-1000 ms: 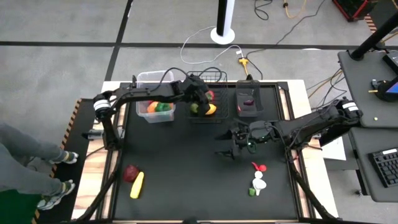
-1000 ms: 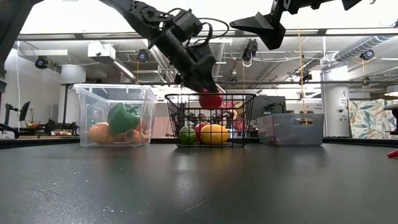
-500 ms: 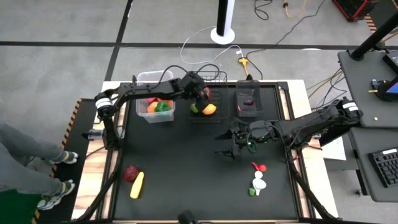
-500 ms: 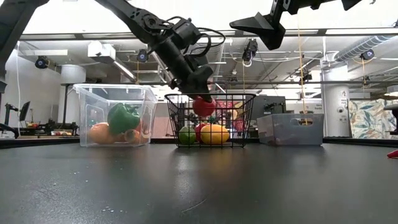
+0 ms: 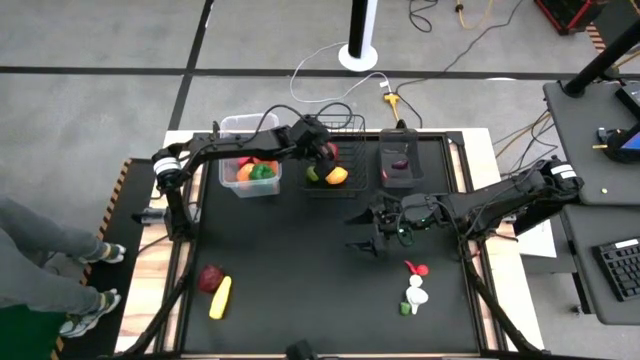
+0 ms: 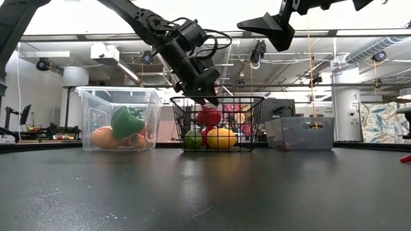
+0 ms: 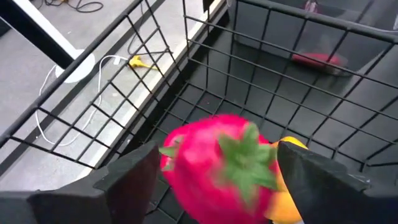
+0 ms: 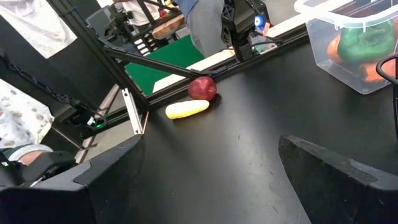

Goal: Sort produce into baskets
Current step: Put the tomato into the wire basket, then put the red chili pepper into the black basket

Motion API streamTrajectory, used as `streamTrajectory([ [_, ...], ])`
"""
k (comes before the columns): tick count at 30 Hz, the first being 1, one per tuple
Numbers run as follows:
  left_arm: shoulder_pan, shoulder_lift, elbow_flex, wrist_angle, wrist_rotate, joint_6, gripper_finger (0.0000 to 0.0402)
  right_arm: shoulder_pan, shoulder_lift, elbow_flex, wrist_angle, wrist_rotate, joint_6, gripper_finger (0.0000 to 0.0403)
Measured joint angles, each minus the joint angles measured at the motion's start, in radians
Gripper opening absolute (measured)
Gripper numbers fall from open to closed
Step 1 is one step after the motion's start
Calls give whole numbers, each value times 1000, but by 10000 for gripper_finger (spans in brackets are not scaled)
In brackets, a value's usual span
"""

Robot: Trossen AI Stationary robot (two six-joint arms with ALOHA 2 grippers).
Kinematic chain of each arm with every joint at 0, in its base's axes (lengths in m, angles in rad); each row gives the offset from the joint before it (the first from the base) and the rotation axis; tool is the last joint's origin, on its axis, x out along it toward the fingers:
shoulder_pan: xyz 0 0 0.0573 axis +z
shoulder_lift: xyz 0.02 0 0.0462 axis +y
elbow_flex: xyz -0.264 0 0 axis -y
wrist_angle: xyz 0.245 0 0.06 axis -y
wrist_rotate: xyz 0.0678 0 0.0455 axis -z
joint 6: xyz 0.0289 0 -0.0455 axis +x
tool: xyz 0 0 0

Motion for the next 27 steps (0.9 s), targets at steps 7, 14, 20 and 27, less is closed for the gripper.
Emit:
streamTrajectory([
  [7,-2,0,-1,0,1,-2,311,0,0,0,0,0,-2,359],
  [14,-16,-40,-2,-40,1,-2,311,0,0,0,-12,0,-1,359],
  [20,-102,-134,-8,-128,0,-2,311,2,0,0,-59,0,26,359],
  [27,-286,-259,-14,-282,-112,-5,311,33,0,0,-71,0,67,359],
])
